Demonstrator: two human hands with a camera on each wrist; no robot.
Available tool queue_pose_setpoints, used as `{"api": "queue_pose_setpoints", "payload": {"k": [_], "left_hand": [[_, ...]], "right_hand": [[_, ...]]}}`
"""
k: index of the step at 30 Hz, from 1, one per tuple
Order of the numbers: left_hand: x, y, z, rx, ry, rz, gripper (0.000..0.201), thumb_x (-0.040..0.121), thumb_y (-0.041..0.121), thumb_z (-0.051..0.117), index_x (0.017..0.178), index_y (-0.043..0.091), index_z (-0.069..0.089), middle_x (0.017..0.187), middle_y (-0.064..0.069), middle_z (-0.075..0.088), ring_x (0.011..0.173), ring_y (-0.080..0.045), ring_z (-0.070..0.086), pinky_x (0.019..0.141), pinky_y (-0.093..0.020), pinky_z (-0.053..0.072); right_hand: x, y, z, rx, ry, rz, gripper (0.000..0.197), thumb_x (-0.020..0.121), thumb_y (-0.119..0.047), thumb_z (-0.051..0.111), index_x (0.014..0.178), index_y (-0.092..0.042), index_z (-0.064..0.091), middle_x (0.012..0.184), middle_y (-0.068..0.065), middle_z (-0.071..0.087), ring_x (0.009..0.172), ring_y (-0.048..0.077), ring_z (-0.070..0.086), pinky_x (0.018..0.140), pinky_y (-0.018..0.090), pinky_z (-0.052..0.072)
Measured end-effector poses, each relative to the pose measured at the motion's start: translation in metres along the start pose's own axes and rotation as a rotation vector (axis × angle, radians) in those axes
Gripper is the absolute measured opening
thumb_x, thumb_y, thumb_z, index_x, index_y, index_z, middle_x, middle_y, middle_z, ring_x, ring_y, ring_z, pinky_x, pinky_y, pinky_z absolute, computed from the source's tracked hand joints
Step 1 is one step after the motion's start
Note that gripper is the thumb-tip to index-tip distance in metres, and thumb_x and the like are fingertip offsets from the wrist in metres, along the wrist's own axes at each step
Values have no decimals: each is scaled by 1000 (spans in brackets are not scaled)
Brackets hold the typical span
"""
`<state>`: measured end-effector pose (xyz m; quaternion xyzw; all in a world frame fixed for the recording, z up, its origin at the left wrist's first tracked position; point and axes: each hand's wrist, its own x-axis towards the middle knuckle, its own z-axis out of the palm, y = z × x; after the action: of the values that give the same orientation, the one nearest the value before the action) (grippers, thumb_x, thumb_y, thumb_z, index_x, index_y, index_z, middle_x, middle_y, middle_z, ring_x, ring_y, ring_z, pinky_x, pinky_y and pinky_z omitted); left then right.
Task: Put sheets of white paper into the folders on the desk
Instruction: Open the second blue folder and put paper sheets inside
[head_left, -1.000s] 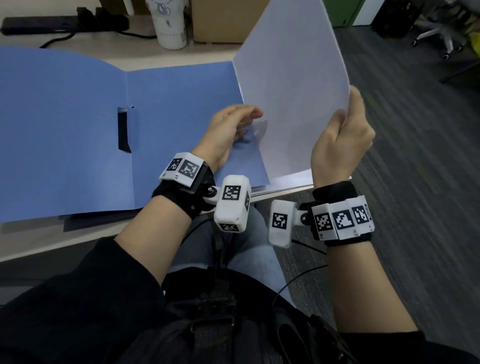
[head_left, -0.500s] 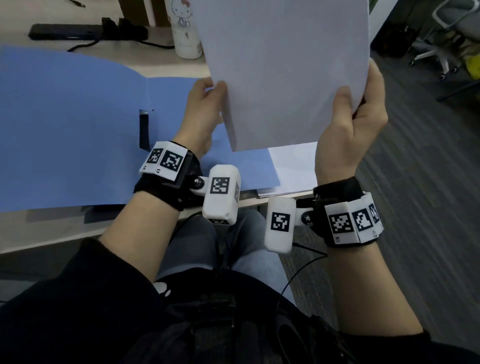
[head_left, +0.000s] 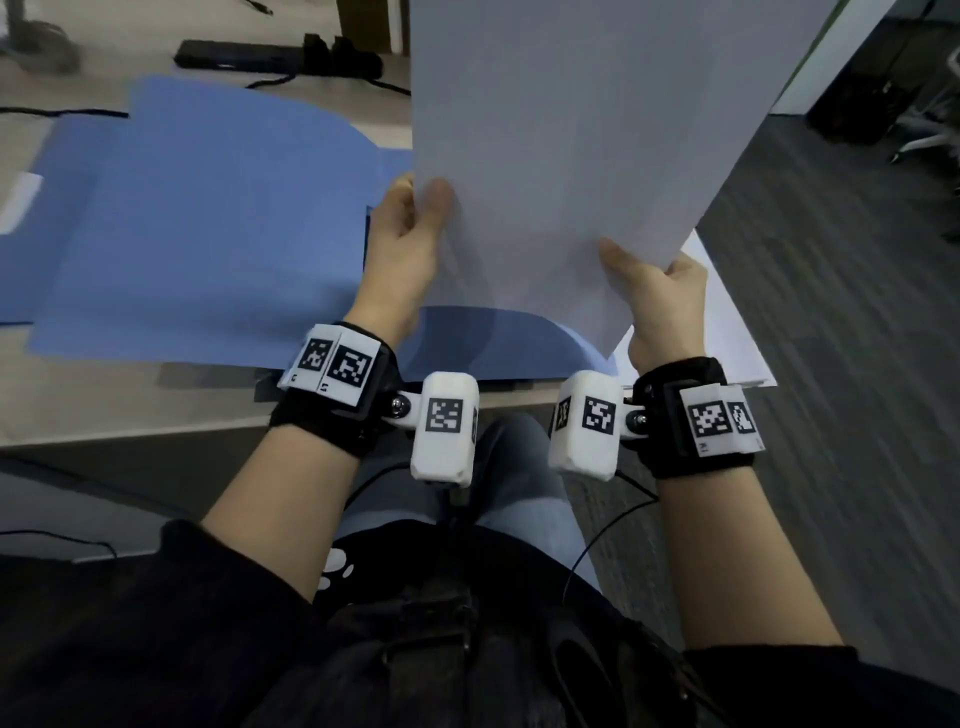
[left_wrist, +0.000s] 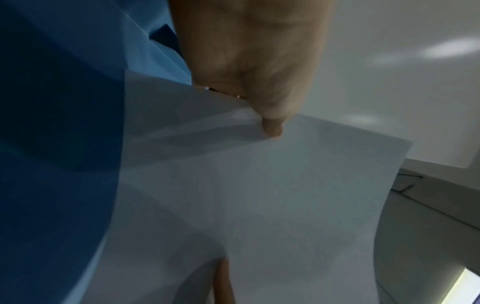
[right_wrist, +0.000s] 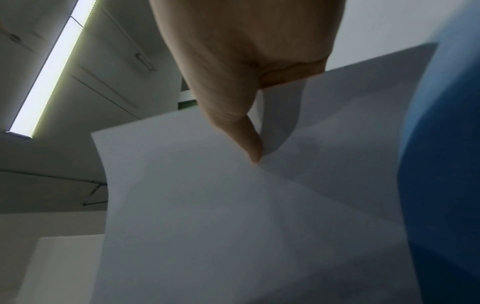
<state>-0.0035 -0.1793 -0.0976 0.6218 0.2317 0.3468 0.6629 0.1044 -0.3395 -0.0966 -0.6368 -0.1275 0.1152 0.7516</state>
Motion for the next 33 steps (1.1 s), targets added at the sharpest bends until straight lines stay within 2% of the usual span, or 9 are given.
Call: {"api": "queue_pose_setpoints", "payload": {"k": [4, 9, 13, 15, 18, 22, 25, 29, 33], "left_hand": [[-6, 17, 4, 59, 17, -4, 24, 101, 24, 38, 82, 20, 50, 78, 12, 56, 62, 15, 53, 63, -5, 41], [-7, 28, -5, -4, 56, 16, 29, 103, 26, 33, 89, 17, 56, 90, 8, 60, 80, 5, 56, 75, -9, 46], [-23, 10, -5, -31, 61, -92, 30, 104, 27, 29, 80, 36, 45, 86, 25, 45, 62, 31, 45, 64, 7, 35], [-27, 2, -5, -39, 66, -129, 31, 104, 26, 27, 78, 38, 42, 86, 27, 42, 61, 34, 42, 62, 8, 33], [-22, 0, -6, -16, 95, -148, 32, 104, 26, 27, 80, 35, 47, 86, 24, 48, 64, 30, 46, 66, 7, 35], [-8, 4, -11, 96, 137, -108, 31, 104, 25, 27, 81, 33, 46, 84, 22, 46, 67, 22, 47, 73, 2, 35], [3, -2, -21, 198, 101, -137, 25, 104, 30, 25, 98, 26, 49, 95, 13, 50, 78, 11, 47, 79, -8, 38], [14, -13, -39, 421, 86, -242, 43, 100, 42, 27, 87, 14, 57, 83, -7, 53, 70, -19, 48, 67, -29, 39], [17, -17, -57, 550, 250, -137, 31, 95, 30, 41, 85, 13, 65, 82, -1, 69, 62, -23, 63, 61, -31, 50]], "right_hand": [[-1, -5, 10, 78, 12, -40, 15, 79, 3, 69, 76, -12, 69, 67, -8, 71, 67, 10, 64, 64, 23, 52], [-2, -7, 17, 134, 11, -102, 15, 79, 3, 70, 73, -11, 68, 65, -8, 69, 64, 9, 62, 64, 23, 52], [-11, 13, 18, 98, 10, -22, 9, 79, 0, 71, 80, -8, 68, 69, -8, 71, 68, 9, 64, 67, 24, 53], [-12, 20, 19, 88, 4, -2, 10, 80, -1, 70, 81, -11, 68, 70, -9, 72, 69, 8, 66, 70, 25, 55], [-8, 18, 20, 41, -5, -53, 10, 80, -3, 71, 80, -13, 68, 69, -12, 72, 70, 6, 65, 72, 26, 54], [6, 10, 20, -74, -12, -123, 15, 78, -4, 73, 73, -16, 66, 60, -17, 68, 60, 0, 60, 62, 21, 51], [16, 11, 17, -147, -17, -140, 16, 79, -6, 71, 69, -17, 65, 59, -16, 66, 59, 1, 58, 61, 21, 50], [28, 24, 16, -230, -8, -67, 9, 77, -9, 70, 72, -15, 66, 70, -6, 66, 67, 11, 59, 65, 26, 50], [36, 41, 17, -351, 1, 57, 8, 76, -11, 72, 82, -9, 68, 74, 1, 66, 68, 15, 58, 67, 29, 49]]}}
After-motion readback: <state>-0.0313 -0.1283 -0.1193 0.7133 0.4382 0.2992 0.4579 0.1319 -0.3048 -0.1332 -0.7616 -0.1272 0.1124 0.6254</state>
